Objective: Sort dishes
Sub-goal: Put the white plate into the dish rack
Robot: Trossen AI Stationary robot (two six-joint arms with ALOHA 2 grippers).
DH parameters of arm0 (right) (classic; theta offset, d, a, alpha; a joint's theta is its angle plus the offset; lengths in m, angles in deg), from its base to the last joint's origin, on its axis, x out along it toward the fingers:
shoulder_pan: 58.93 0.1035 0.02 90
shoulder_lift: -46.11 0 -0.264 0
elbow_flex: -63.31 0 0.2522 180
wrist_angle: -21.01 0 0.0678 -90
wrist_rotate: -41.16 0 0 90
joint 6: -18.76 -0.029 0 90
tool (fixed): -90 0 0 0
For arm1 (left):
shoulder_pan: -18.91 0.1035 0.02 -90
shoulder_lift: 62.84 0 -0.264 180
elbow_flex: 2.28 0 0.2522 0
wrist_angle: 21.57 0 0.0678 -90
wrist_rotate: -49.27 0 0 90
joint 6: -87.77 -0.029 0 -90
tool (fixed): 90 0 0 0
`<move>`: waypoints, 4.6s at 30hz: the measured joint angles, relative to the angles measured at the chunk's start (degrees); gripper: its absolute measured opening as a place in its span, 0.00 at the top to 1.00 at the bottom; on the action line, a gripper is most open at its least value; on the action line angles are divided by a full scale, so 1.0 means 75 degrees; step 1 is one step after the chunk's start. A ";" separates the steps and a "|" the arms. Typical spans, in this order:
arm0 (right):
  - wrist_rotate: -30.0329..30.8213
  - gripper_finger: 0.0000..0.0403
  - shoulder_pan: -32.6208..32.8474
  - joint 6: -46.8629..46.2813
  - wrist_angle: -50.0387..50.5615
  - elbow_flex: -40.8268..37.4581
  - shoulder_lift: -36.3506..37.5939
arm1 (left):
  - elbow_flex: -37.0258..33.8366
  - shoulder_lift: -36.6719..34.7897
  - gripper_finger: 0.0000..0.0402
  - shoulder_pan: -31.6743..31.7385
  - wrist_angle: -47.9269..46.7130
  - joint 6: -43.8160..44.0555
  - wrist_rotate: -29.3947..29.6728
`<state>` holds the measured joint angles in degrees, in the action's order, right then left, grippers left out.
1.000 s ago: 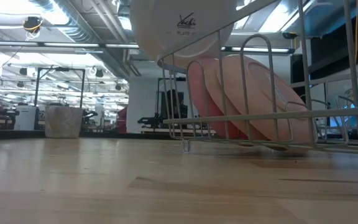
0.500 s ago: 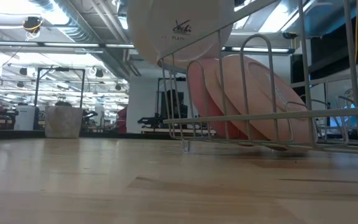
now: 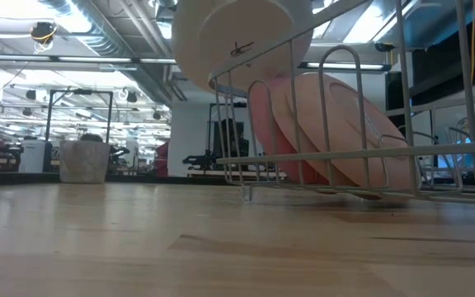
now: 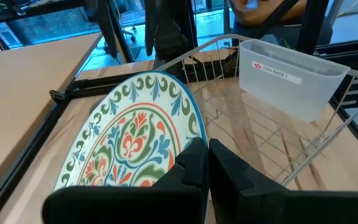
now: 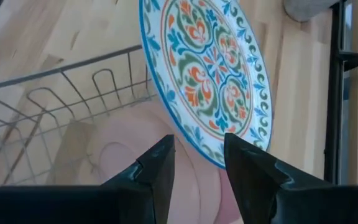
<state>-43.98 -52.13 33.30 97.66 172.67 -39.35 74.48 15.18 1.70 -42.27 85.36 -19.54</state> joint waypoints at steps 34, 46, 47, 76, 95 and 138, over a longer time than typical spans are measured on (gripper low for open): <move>0.1411 0.67 0.0642 -0.0096 -0.0504 0.0006 -0.1503 | -0.0003 0.0015 1.00 0.0009 0.0018 -0.0122 -0.0003; 0.1658 0.93 0.0659 0.0385 -0.0460 -0.0003 -0.1555 | 0.0003 -0.0003 1.00 0.0015 0.0028 -0.0127 0.0069; 0.1602 0.94 0.0659 0.0360 -0.0460 -0.0003 -0.1558 | 0.0003 -0.0003 1.00 0.0015 0.0030 -0.0130 0.0058; 0.2667 0.96 0.0836 0.1072 0.1011 0.1826 -0.1534 | 0.0119 -0.1942 1.00 -0.0058 -0.0073 -0.1088 0.0912; -0.2817 0.96 0.2814 -0.2714 0.3629 0.5079 -0.0969 | 0.0017 -0.1668 1.00 -0.0128 -0.0812 0.0683 0.0892; -0.2392 0.94 0.3786 -0.1294 0.0780 -0.3708 0.2841 | 0.0020 0.0619 1.00 -0.0851 0.1088 0.2749 0.0866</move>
<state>-61.92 -23.73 23.59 103.52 144.86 -18.04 74.63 19.82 -4.68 -34.11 105.98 -13.04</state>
